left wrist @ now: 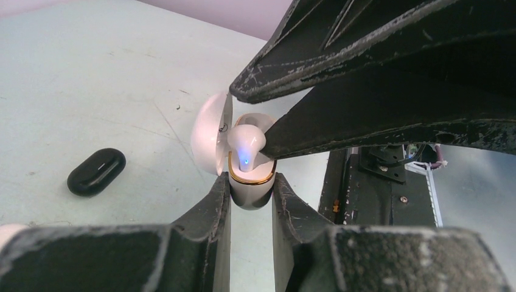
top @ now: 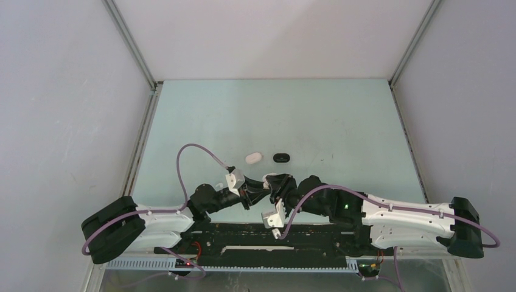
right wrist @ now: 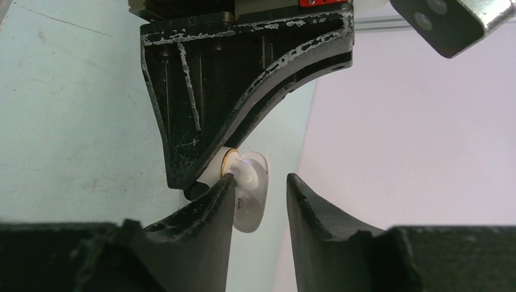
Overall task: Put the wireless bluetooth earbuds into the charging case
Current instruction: Place the earbud in the charging case.
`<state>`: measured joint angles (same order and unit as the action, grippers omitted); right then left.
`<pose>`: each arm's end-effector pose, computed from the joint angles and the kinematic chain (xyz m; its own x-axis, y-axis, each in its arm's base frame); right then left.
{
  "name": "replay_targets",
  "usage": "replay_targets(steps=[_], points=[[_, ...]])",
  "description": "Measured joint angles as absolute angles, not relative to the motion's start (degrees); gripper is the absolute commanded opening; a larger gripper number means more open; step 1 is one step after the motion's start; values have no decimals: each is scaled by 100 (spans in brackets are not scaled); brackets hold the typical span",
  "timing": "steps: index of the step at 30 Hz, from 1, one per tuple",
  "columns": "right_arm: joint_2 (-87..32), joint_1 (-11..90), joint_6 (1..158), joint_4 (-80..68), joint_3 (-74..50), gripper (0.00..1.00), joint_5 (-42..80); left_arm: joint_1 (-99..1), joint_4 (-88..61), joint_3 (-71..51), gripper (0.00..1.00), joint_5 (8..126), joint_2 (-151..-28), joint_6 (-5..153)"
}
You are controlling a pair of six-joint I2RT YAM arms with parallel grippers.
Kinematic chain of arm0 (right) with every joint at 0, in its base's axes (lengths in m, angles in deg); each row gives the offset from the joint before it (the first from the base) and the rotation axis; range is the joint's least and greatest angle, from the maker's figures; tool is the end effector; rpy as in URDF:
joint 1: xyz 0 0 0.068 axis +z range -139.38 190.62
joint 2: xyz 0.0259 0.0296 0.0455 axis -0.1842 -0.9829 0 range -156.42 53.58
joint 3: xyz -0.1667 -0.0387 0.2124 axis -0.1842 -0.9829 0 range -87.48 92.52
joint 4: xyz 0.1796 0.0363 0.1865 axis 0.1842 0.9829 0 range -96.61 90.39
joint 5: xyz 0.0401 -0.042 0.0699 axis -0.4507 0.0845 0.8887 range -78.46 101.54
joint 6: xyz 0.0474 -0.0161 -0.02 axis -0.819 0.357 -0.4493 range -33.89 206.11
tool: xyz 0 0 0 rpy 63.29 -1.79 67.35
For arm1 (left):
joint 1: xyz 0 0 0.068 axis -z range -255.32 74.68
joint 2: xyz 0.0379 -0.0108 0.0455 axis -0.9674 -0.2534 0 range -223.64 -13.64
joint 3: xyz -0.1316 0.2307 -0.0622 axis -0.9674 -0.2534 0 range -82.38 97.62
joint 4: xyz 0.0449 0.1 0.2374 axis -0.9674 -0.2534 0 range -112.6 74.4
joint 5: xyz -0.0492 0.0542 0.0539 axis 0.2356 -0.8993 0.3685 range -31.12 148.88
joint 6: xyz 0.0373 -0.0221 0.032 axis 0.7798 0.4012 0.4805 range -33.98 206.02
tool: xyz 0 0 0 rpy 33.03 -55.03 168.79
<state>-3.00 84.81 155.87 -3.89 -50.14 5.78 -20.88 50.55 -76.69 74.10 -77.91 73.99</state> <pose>0.0653 0.2176 0.2689 0.8392 -0.4628 -0.2857 -0.4180 -0.2128 -0.8832 0.1040 -0.1615 0.1878 -0.1203 -0.1777 -0.9767 0.9317 0.3194 -0.1728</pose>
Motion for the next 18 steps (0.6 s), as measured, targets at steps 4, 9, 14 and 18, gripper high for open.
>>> replay_targets(steps=[4,9,14,18], points=[[-300,8481,15462,-160,-4885,50,624,-2088,5024,-7702,0,7410,-7791,7401],[-304,8479,15075,750,-4253,56,788,-2088,5042,-7702,0,7408,-7791,7401],[-368,8334,14441,1832,-3222,54,1227,-2088,5081,-7700,0,7412,-7799,7410],[-532,7827,13895,2675,-2433,53,1793,-2088,5103,-7702,0,7443,-7839,7447]])
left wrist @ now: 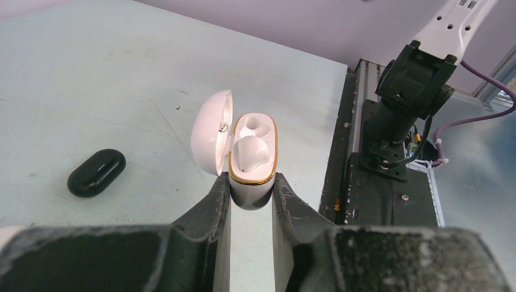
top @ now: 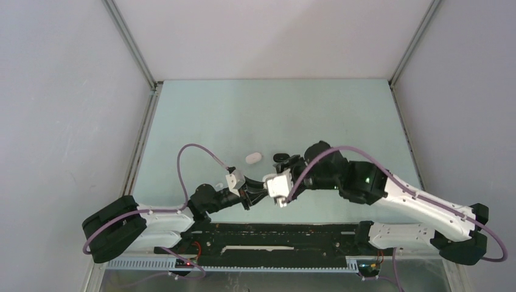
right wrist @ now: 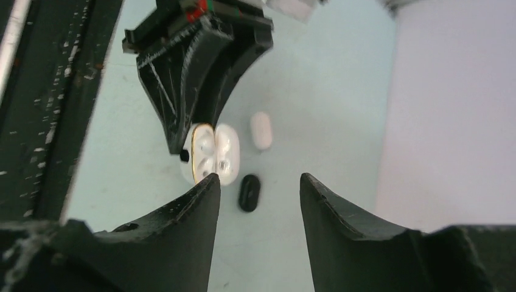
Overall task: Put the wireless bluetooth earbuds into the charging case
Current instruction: Place the earbud in the charging case, then pick up the earbud from the center of the board.
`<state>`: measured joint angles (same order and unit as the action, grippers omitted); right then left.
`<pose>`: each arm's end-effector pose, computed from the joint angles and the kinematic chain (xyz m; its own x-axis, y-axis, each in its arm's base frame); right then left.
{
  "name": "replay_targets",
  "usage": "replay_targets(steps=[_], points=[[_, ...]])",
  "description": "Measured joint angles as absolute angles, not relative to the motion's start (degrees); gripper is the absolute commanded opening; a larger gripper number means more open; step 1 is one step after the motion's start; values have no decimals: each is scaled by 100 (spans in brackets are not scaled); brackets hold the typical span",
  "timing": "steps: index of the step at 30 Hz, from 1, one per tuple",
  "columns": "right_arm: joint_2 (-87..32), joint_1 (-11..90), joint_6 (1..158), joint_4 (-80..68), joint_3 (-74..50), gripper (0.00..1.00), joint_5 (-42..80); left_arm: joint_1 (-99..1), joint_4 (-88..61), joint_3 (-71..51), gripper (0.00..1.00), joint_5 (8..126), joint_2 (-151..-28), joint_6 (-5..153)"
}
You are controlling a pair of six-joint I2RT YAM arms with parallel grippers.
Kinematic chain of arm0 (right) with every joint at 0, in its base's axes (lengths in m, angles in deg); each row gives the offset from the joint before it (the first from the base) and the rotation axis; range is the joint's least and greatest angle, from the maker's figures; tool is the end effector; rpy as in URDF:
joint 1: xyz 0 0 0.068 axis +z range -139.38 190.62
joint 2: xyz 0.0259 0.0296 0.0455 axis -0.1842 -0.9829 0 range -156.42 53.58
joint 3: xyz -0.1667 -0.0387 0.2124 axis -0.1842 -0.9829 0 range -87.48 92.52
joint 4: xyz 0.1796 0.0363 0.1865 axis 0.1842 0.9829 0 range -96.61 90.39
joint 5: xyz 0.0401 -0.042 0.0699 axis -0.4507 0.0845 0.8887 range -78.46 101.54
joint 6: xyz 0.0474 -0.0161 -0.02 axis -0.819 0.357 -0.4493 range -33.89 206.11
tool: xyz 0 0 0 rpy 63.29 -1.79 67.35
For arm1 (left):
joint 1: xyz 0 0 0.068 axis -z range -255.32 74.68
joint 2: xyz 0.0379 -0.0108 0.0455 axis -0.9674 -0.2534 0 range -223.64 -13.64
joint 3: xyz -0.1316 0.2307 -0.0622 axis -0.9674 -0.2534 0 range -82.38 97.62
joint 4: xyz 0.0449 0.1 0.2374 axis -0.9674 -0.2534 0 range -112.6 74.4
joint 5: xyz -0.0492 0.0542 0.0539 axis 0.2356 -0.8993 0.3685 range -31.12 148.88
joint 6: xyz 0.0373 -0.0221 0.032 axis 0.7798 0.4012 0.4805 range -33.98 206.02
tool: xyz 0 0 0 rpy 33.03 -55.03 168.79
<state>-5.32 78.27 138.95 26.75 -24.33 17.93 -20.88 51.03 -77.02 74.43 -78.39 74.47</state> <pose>0.0796 0.2041 0.3644 0.6503 -0.5012 -0.5709 -0.7249 -0.1846 -0.6636 0.1035 -0.1612 0.1856 -0.1161 -0.1694 -0.9787 0.9341 0.3164 -0.1656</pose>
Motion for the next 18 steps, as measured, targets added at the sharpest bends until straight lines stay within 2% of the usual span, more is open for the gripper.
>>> replay_targets(steps=[5,12,15,18], points=[[-1043,6542,13163,3696,-1628,54,2634,-2088,5114,-7700,0,7454,-7891,7463],[-1506,3965,12232,4260,-1532,53,3907,-2088,5112,-7700,0,7449,-7944,7557],[-1642,3216,11880,4203,-1582,52,4366,-2088,5096,-7700,0,7395,-7979,7589],[-1664,2885,11539,3932,-1825,49,4534,-2091,5085,-7702,0,7233,-7976,7602]])
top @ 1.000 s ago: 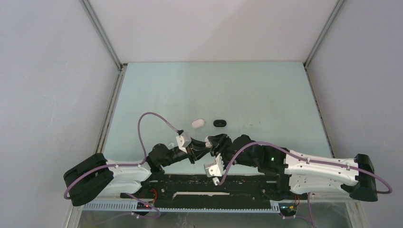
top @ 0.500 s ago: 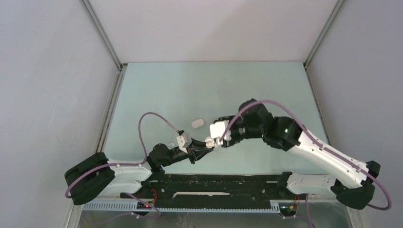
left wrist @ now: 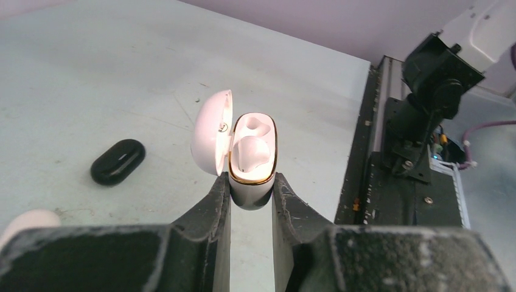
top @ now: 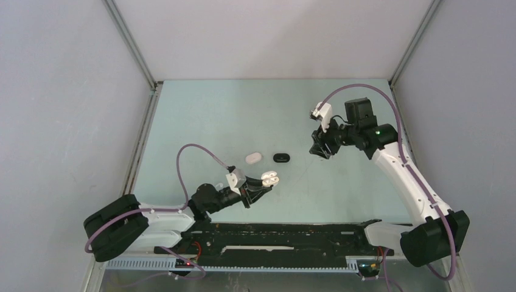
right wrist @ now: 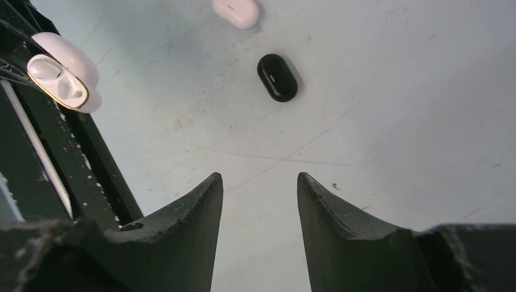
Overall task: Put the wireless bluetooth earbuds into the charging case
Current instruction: Pick up the earbud from the center of the board.
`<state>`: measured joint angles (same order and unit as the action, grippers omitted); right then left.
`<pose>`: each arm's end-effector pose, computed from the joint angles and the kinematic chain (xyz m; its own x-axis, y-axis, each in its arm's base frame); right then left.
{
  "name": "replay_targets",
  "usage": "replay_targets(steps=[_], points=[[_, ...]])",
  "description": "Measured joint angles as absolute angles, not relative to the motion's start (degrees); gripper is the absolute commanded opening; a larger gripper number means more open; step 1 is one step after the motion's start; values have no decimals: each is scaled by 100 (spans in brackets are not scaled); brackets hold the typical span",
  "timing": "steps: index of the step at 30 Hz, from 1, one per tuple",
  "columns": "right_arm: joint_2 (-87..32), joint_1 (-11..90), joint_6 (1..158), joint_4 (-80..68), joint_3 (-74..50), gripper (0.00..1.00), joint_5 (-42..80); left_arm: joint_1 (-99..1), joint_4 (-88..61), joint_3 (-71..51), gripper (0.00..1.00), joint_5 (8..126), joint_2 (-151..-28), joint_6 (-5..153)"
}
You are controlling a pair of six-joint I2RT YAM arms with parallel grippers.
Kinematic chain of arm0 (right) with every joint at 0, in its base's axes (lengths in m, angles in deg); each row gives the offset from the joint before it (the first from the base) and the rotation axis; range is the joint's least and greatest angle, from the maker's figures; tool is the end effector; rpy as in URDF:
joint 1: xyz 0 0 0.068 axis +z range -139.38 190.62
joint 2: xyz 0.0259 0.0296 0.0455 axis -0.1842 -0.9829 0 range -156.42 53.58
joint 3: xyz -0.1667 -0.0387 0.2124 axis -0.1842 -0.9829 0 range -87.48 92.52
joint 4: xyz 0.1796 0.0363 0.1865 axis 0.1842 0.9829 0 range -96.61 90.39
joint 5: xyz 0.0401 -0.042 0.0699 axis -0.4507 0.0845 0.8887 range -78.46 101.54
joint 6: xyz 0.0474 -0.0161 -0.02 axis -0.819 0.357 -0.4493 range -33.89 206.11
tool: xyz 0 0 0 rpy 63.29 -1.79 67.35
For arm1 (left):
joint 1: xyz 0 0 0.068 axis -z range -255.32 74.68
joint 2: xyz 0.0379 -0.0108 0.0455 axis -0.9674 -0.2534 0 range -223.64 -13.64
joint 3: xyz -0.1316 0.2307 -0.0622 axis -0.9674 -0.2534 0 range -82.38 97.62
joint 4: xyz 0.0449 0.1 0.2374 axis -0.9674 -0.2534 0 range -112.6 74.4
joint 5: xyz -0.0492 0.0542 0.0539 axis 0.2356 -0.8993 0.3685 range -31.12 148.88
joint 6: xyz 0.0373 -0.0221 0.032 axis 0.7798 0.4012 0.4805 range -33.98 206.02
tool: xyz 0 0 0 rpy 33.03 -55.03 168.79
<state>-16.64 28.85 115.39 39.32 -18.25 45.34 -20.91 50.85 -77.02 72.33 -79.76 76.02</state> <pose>0.2287 0.0962 0.3421 -0.3014 -0.5272 -0.7945 -0.8809 0.4729 0.0204 0.1058 -0.1621 0.1811 -0.1039 -0.1451 -0.9839 0.9216 0.3580 -0.1501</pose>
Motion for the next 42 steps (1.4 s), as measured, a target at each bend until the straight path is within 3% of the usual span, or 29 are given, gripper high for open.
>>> replay_targets(steps=[8,17,25,33,42], points=[[-2208,2938,10518,3012,-2371,44,4678,-2289,4491,-7942,0,6313,-7144,7539],[-3071,4728,9937,1996,-2645,43,4046,-2300,1221,-7645,0,3922,-4215,6942],[-4525,5672,9672,1661,-1812,44,3948,-2300,-1896,-6895,0,2088,-2213,6177],[-6090,6190,9110,1414,-197,48,3933,-2300,-3214,-6390,0,1563,-2018,5946],[-7388,6614,9154,1491,1019,51,3983,-2300,-3614,-6012,0,1386,-1839,5902]])
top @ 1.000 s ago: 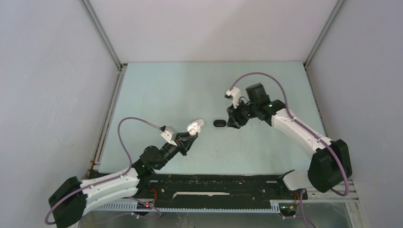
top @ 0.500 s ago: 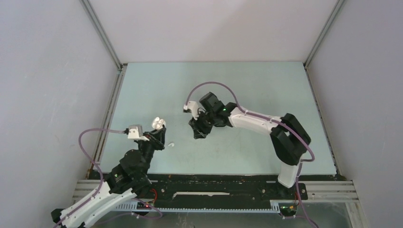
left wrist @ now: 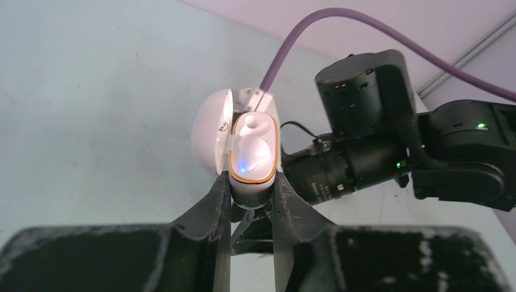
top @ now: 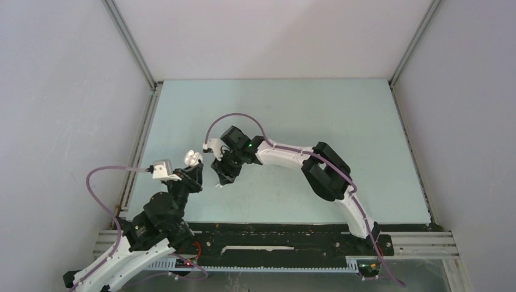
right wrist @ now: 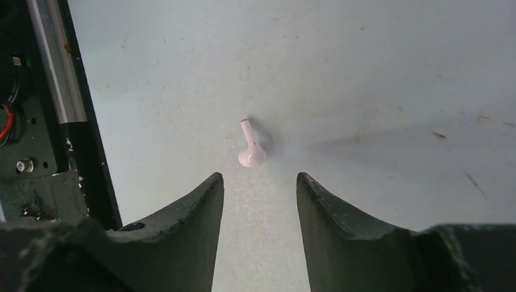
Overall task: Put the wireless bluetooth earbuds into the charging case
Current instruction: Pick up the earbud from the center of the board.
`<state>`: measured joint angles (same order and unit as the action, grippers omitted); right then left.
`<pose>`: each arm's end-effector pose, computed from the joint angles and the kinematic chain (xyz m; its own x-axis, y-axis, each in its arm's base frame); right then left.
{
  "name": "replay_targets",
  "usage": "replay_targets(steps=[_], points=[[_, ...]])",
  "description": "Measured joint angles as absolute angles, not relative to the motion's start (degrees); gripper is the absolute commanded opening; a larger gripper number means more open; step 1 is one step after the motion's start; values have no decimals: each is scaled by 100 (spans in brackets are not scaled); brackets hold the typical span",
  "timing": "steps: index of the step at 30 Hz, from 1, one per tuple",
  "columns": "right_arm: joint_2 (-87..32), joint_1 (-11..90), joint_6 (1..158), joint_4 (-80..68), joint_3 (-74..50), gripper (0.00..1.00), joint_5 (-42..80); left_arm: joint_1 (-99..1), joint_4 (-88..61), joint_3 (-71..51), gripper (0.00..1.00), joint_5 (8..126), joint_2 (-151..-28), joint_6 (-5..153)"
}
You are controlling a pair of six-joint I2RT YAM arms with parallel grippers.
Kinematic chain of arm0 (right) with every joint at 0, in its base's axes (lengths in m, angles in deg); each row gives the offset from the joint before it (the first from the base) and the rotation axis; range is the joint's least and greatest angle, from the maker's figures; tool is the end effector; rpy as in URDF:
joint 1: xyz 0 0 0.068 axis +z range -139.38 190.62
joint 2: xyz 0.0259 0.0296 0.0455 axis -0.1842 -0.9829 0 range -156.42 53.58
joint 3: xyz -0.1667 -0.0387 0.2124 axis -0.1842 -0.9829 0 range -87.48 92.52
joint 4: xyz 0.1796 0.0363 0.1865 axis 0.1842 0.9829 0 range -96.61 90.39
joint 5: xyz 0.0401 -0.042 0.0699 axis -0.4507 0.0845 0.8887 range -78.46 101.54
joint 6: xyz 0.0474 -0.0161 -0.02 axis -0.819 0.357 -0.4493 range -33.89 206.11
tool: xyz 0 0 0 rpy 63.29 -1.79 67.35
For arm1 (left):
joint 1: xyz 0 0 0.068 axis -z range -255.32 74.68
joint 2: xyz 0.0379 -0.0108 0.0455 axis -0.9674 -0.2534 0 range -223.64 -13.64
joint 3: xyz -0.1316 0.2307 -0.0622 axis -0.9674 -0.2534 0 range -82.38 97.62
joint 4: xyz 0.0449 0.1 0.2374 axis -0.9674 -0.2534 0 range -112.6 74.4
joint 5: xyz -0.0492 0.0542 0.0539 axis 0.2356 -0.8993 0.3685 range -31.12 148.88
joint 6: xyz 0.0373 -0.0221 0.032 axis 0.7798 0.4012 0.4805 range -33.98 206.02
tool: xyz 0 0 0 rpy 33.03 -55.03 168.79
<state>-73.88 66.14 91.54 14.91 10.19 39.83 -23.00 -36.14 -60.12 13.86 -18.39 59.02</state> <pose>0.2628 0.4125 0.1713 -0.3553 -0.6646 -0.6573 -0.9314 0.1922 0.3091 0.0637 -0.0413 0.2611 -0.0867 -0.4128 -0.9067 0.0991 0.9020 -0.4201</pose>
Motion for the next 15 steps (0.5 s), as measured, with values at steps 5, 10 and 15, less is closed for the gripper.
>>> replay_targets(steps=[5,10,15], points=[[-7731,6743,9222,1582,1362,50,3976,-2300,-3727,-6008,0,1378,-1688,5895],[-8011,6761,9257,1687,1775,46,3983,-2300,-3797,-6008,0,1406,-1631,5898],[-8190,6778,9318,1731,1961,42,3957,-2300,-3837,-6008,0,1426,-1485,5898]])
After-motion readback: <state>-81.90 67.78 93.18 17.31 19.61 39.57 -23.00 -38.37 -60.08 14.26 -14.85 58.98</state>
